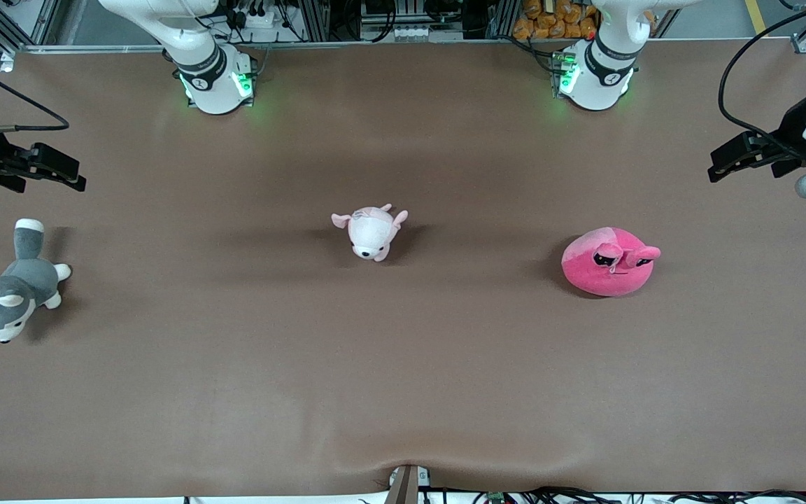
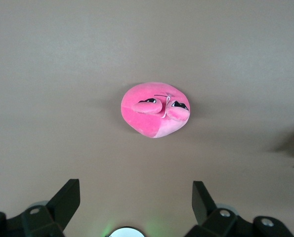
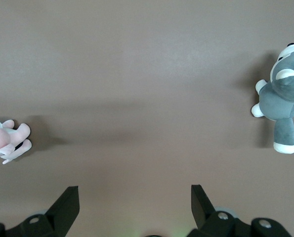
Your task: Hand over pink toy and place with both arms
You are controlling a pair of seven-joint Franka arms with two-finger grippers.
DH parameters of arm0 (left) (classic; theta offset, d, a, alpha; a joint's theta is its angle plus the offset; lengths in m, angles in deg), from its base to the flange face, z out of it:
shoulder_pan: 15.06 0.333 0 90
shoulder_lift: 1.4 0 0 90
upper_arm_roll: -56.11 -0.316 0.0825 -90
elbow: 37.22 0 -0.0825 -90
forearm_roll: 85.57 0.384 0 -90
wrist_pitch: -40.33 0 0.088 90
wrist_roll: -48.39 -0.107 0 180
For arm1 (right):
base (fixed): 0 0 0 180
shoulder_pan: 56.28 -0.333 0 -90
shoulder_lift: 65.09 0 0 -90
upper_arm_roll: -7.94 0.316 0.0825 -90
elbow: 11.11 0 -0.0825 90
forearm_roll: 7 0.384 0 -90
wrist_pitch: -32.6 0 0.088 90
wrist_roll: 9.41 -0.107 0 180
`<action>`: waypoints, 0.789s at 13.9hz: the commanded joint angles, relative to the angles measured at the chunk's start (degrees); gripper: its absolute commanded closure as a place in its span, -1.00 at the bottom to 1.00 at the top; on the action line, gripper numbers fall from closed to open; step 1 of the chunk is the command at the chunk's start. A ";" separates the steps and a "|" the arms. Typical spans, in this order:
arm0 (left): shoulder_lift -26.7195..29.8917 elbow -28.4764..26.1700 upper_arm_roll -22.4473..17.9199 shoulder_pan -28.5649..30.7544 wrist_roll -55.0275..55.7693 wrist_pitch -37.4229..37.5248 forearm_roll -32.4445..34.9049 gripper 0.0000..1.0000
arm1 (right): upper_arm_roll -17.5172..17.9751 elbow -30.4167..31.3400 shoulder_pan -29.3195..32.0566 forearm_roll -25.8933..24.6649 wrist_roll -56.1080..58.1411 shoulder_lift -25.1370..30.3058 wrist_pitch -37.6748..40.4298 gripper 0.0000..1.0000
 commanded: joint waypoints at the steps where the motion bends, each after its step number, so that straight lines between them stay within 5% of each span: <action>1: 0.79 0.47 0.89 0.26 -0.35 0.88 -0.37 -1.00 | 0.17 -0.81 0.08 -0.85 0.52 -0.03 0.91 -1.00; 11: -1.58 2.23 0.46 0.78 -0.71 1.85 -1.07 -1.00 | 0.17 -0.80 -0.19 -0.85 0.43 -0.20 0.83 -1.00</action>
